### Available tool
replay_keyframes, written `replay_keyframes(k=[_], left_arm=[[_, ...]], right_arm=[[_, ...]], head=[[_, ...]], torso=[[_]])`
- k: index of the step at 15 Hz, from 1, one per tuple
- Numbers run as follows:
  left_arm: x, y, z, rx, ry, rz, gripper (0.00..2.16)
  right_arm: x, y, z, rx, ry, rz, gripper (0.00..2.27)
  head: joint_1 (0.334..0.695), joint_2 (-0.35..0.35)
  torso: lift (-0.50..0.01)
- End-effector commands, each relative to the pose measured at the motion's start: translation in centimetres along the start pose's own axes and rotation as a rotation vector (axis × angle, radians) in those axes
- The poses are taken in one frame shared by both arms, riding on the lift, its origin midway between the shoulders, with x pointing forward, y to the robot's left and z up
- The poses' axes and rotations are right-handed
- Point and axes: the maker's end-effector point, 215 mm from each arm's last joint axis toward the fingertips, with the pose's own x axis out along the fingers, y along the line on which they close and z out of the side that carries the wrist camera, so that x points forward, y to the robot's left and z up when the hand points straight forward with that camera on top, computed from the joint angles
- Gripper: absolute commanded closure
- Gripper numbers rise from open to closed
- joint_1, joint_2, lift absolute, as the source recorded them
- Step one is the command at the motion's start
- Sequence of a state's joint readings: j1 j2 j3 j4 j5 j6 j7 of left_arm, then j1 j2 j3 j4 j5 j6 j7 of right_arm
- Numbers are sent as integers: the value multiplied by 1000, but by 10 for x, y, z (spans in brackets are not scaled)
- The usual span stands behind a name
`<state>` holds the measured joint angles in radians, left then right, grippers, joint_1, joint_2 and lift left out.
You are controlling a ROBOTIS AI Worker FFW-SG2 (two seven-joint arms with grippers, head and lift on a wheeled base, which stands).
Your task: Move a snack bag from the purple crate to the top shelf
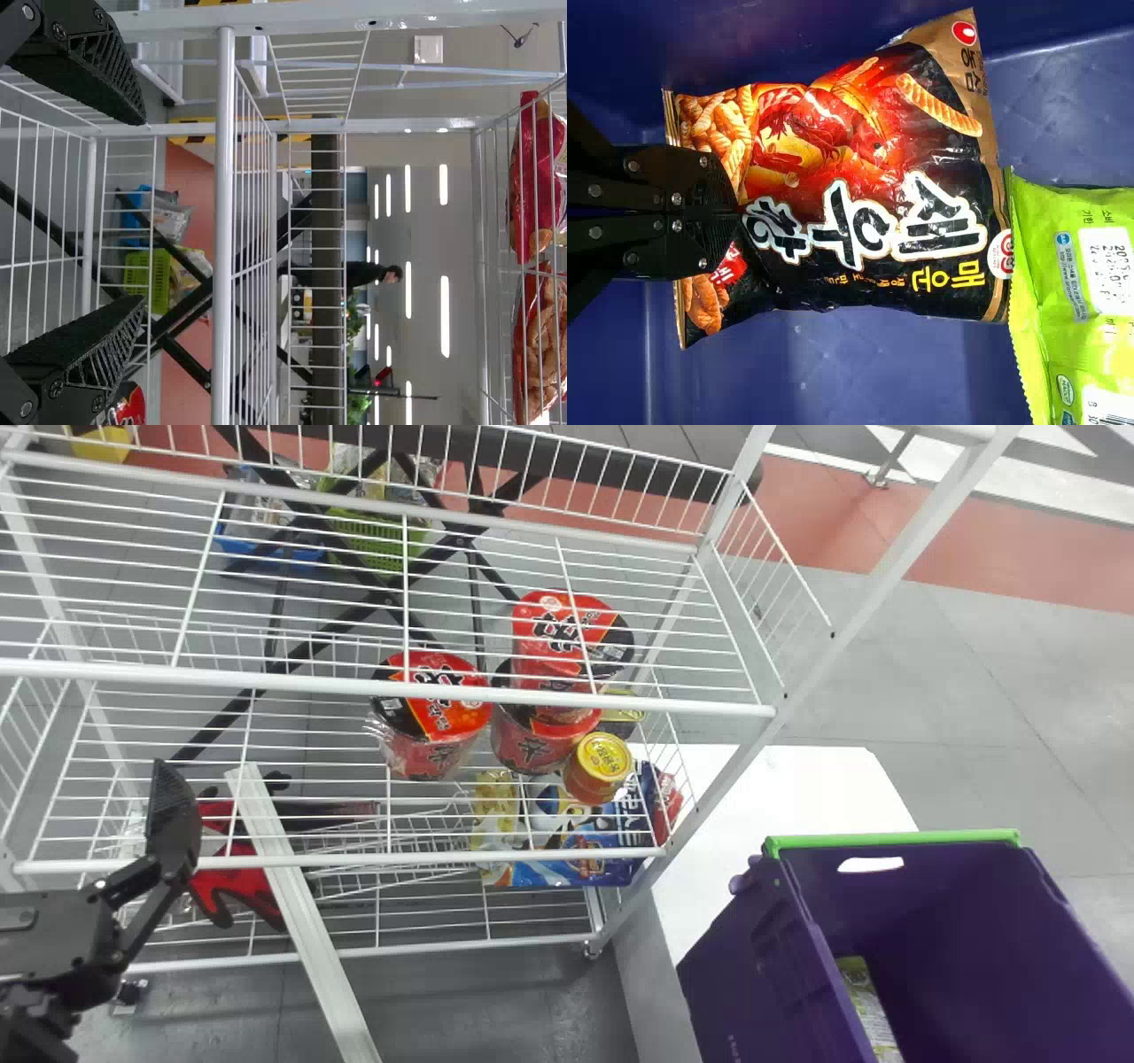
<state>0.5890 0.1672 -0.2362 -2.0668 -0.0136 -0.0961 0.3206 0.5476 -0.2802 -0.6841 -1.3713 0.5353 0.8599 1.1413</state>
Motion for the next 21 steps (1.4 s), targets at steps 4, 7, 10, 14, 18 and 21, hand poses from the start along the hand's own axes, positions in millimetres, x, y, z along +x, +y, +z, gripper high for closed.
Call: replay_keyframes(k=[4,7,10,14,18,21], left_arm=[[-1,-1,-2,4,6,0,107],[-1,-2,-1,4,4,-1,107],[-1,-2,-1,4,4,-1,107],[-1,-2,-1,4,4,-1,107],[-2,-5,0,1,1,-4,107],[-2,-6,-2,4,6,-5,107]], right_arm=[[-11,7,5,6,-35,49,1656],[-12,9,7,3,-43,56,1656],[-12,8,8,-5,-45,55,1656],[-17,7,5,1,-50,54,1656],[-30,0,6,15,-75,35,1656],[-43,-14,9,28,-106,8,1656]], head=[[695,-350],[695,-350],[695,-350],[695,-350],[695,-350],[695,-350]], torso=[[-443],[-430],[-418],[-403],[-387],[-375]])
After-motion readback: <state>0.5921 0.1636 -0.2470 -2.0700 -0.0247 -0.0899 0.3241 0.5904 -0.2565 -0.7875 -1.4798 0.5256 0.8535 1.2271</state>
